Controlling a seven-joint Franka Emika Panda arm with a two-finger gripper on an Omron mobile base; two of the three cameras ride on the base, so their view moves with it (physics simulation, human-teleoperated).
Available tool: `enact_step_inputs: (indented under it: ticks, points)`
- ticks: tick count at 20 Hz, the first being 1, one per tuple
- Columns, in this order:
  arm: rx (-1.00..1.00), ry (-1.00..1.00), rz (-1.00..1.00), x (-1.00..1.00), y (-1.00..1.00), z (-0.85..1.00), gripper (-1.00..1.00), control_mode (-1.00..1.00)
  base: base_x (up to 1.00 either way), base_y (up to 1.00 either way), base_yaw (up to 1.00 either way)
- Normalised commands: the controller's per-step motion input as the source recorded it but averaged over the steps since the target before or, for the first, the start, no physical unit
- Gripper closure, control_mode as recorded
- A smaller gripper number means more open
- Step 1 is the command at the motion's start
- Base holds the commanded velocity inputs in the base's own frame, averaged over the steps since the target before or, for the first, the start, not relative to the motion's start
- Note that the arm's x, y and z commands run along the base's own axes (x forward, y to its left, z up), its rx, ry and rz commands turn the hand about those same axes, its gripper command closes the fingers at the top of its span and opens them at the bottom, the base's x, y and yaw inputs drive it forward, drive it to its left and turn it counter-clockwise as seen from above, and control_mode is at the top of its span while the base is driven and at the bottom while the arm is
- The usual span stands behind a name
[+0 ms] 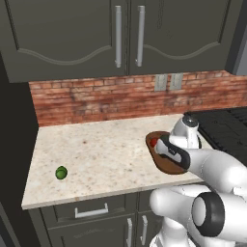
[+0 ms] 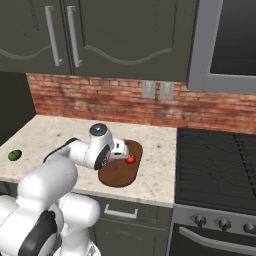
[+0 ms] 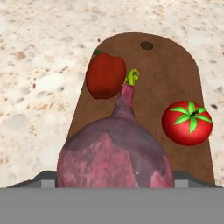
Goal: Place the avocado, onion, tomato, and bell pepper on the cutting board.
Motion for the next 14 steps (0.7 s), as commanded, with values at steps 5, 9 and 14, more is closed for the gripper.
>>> enact_step_inputs:
  ticks: [5,9,14]
  points:
    - [0.00,0.00,0.00,0.15,0.03,-0.19,1.00,-1.00,0.00,0.00,0.00]
    - [0.00,0.00,0.00,0.14,0.00,-0.19,1.00,-1.00,0.00,0.00,0.00]
    - [0.00,0.00,0.00,0.12,0.00,-0.21,1.00,-1.00,0.00,0.00,0.00]
